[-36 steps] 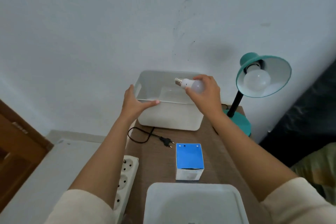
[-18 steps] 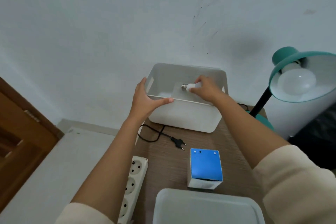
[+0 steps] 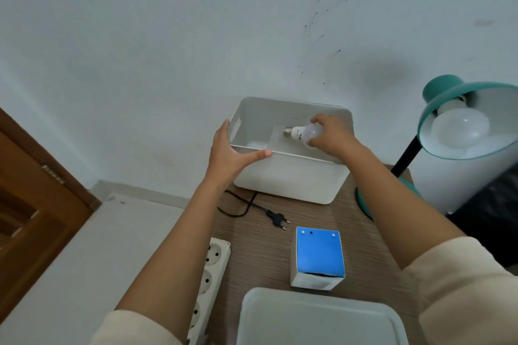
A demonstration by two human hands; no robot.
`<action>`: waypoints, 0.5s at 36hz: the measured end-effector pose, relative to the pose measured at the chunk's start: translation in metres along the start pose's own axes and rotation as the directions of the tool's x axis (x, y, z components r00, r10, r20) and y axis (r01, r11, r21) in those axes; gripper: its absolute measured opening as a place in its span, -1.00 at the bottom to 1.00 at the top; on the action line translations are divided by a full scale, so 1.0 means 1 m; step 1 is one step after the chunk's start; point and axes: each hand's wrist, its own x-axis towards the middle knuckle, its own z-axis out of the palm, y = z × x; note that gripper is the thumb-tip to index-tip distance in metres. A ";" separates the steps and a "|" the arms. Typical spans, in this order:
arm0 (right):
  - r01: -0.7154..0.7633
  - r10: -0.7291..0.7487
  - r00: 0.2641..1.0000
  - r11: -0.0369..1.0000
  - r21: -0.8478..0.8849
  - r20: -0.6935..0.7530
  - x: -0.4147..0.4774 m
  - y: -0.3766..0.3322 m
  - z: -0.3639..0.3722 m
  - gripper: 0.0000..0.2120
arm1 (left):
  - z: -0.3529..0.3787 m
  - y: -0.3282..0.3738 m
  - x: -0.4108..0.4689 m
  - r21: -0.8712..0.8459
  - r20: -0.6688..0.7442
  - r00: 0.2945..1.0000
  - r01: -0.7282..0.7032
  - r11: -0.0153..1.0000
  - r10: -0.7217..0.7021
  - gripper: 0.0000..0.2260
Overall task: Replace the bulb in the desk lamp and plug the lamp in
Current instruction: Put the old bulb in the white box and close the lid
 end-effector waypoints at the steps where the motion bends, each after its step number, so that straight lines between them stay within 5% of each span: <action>1: 0.001 -0.001 1.000 1.000 -0.001 0.000 -0.001 0.000 -0.001 -0.47 | 0.000 0.001 0.000 0.009 0.002 1.000 0.005 1.000 -0.005 0.04; 8: 0.010 -0.009 1.000 0.998 0.064 -0.015 -0.034 -0.008 -0.018 -0.48 | -0.005 0.011 -0.014 0.068 0.005 0.999 0.037 0.997 -0.037 -0.02; 14: 0.019 -0.017 0.999 0.999 0.040 -0.045 -0.105 -0.007 -0.035 -0.55 | -0.016 0.020 -0.061 0.132 -0.092 0.993 -0.059 0.990 0.071 -0.57; 18: 0.021 -0.015 0.996 0.998 0.066 -0.092 -0.176 0.004 -0.038 -0.58 | -0.017 0.013 -0.122 0.200 0.000 0.986 -0.162 0.966 0.165 -0.54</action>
